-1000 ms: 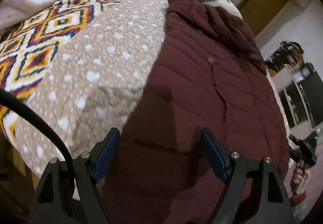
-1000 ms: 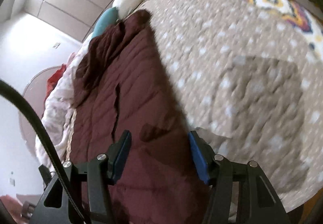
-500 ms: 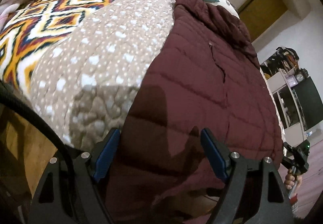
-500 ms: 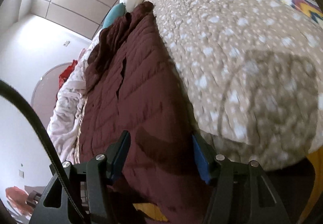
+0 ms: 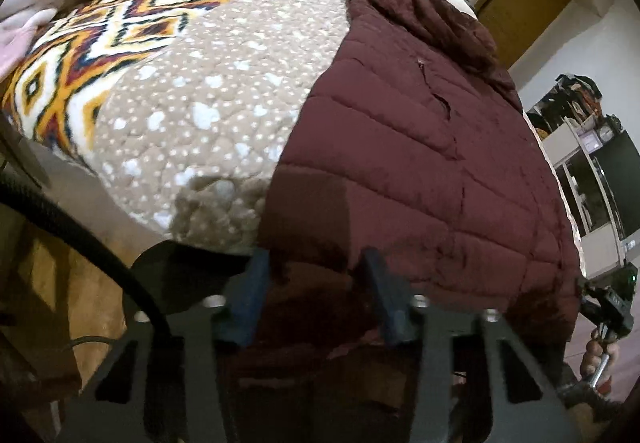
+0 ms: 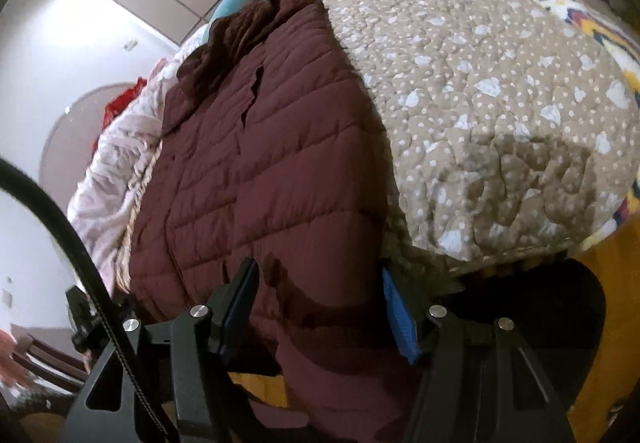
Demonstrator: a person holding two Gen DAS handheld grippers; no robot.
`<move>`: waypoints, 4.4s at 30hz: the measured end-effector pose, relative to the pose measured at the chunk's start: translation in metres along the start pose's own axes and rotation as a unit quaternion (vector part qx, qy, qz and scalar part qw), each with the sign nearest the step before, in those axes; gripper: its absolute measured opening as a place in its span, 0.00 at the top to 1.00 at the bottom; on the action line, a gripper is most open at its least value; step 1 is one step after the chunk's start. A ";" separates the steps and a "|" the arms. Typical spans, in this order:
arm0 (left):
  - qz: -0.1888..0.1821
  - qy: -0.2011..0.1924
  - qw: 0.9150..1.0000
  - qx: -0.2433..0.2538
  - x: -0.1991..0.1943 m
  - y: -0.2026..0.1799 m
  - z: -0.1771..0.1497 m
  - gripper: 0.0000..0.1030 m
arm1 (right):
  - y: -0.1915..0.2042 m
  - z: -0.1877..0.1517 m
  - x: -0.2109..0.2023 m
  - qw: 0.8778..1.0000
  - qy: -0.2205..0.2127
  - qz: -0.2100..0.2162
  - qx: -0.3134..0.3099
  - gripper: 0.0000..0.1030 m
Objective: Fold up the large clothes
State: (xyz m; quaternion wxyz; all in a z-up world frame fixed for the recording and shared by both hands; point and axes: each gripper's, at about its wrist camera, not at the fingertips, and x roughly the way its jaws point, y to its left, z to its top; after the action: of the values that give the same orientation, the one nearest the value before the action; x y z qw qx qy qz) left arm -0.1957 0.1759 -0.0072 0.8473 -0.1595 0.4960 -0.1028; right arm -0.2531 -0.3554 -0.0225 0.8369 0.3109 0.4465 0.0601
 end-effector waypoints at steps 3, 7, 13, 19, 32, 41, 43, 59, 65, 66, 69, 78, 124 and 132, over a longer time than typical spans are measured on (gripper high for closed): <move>0.002 -0.004 1.000 -0.006 -0.009 -0.002 0.000 0.79 | 0.010 -0.003 -0.002 0.999 0.008 -0.033 -0.028 0.53; -0.039 -0.014 0.998 -0.039 -0.034 0.002 0.007 0.86 | 0.022 0.003 -0.016 0.999 0.009 -0.017 -0.045 0.69; -0.110 -0.081 0.988 -0.074 -0.092 -0.003 0.039 1.00 | 0.058 0.035 -0.054 0.995 -0.015 0.060 -0.074 0.77; -0.095 -0.145 0.984 -0.034 -0.117 -0.038 0.106 1.00 | 0.093 0.091 -0.070 0.989 -0.058 0.110 -0.075 0.78; -0.005 -0.093 0.996 -0.017 -0.057 -0.001 0.077 0.55 | 0.115 0.121 -0.030 0.991 -0.038 0.086 -0.092 0.78; -0.039 -0.022 0.998 -0.047 0.000 0.044 0.027 0.49 | 0.097 0.112 -0.037 0.994 -0.037 0.078 -0.067 0.78; -0.068 -0.021 0.996 -0.049 0.002 0.046 0.019 0.44 | 0.096 0.111 -0.037 0.994 -0.037 0.076 -0.064 0.78; -0.145 0.031 0.988 -0.048 -0.006 0.031 -0.008 0.82 | 0.092 0.102 -0.039 0.995 -0.041 0.078 -0.051 0.77; -0.188 -0.018 0.981 -0.056 -0.061 0.010 0.024 0.85 | 0.092 0.108 -0.043 0.994 -0.040 0.094 -0.042 0.77; -0.192 -0.029 0.980 -0.053 -0.069 0.004 0.036 0.85 | 0.093 0.113 -0.044 0.993 -0.042 0.101 -0.037 0.77; -0.201 -0.053 0.977 -0.049 -0.083 -0.014 0.080 0.85 | 0.096 0.133 -0.048 0.992 -0.055 0.113 -0.029 0.78; -0.118 -0.092 0.988 -0.041 -0.034 -0.067 0.224 0.84 | 0.100 0.226 -0.017 0.991 -0.086 0.098 0.021 0.78; 0.083 -0.142 0.979 0.123 0.077 -0.091 0.331 0.17 | 0.078 0.327 0.107 0.988 -0.089 -0.112 -0.062 0.28; 0.093 -0.105 0.981 0.132 0.141 -0.093 0.356 0.17 | 0.073 0.336 0.142 0.990 -0.063 -0.112 -0.066 0.27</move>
State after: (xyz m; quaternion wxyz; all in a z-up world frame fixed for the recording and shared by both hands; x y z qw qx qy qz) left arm 0.1826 0.1031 0.0763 0.9143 -0.0097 0.3987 -0.0705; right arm 0.1078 -0.3997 0.0559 0.8835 0.2063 0.4199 -0.0246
